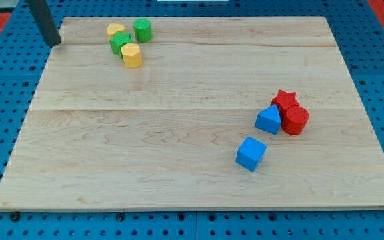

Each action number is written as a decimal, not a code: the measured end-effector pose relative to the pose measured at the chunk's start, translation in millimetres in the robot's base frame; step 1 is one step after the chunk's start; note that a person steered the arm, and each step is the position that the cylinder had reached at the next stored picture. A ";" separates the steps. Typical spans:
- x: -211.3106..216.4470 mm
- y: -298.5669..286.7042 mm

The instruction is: Move the yellow heart diagonal to the blue cube

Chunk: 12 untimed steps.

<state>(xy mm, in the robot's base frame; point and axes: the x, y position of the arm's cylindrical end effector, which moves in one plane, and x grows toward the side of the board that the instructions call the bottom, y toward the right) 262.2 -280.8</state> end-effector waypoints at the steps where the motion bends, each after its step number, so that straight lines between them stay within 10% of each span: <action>1: -12.9 9.7; 5: -24.6 130.3; 8: 83.8 289.3; 12: 57.8 279.2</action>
<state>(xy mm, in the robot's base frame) 320.1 -1.6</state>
